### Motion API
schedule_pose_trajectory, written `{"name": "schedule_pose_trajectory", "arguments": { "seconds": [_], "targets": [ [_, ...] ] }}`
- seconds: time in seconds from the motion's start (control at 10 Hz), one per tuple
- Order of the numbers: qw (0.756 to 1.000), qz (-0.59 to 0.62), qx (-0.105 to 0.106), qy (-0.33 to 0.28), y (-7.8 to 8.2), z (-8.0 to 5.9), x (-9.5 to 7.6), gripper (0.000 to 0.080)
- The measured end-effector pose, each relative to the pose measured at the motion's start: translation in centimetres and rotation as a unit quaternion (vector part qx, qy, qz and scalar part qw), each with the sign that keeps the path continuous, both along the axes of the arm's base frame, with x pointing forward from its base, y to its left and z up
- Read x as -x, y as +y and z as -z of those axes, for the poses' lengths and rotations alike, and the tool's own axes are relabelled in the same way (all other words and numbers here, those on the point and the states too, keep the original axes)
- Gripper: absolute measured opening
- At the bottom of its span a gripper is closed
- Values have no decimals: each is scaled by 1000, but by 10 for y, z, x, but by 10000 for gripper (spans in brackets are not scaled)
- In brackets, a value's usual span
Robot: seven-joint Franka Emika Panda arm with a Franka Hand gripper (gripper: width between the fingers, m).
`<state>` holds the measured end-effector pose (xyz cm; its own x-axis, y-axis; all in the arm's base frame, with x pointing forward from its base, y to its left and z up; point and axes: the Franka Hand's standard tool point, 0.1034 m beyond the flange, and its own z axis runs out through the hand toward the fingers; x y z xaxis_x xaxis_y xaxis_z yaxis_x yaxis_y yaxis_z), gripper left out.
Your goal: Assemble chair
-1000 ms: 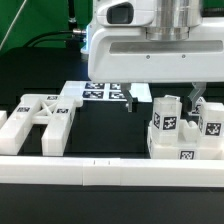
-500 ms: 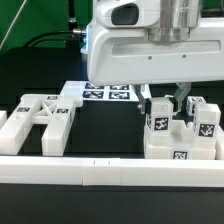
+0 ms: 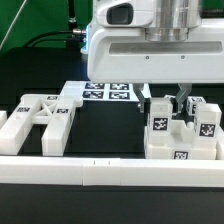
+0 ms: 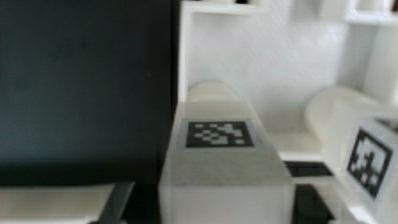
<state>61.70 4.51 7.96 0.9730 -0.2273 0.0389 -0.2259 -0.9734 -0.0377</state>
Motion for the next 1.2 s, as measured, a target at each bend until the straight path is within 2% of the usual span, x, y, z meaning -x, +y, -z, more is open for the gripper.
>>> {"name": "schedule_pose_trajectory", "arguments": {
  "seconds": [0.3, 0.6, 0.8, 0.9, 1.1, 1.2],
  "targets": [
    [987, 158, -11, -3, 4, 1, -1, 287],
    [948, 318, -24, 3, 8, 1, -1, 287],
    [912, 408, -36, 10, 8, 1, -1, 287],
    [903, 428, -39, 12, 8, 1, -2, 287],
    [905, 424, -39, 12, 8, 1, -2, 300],
    [915, 402, -38, 12, 8, 1, -1, 506]
  ]
}}
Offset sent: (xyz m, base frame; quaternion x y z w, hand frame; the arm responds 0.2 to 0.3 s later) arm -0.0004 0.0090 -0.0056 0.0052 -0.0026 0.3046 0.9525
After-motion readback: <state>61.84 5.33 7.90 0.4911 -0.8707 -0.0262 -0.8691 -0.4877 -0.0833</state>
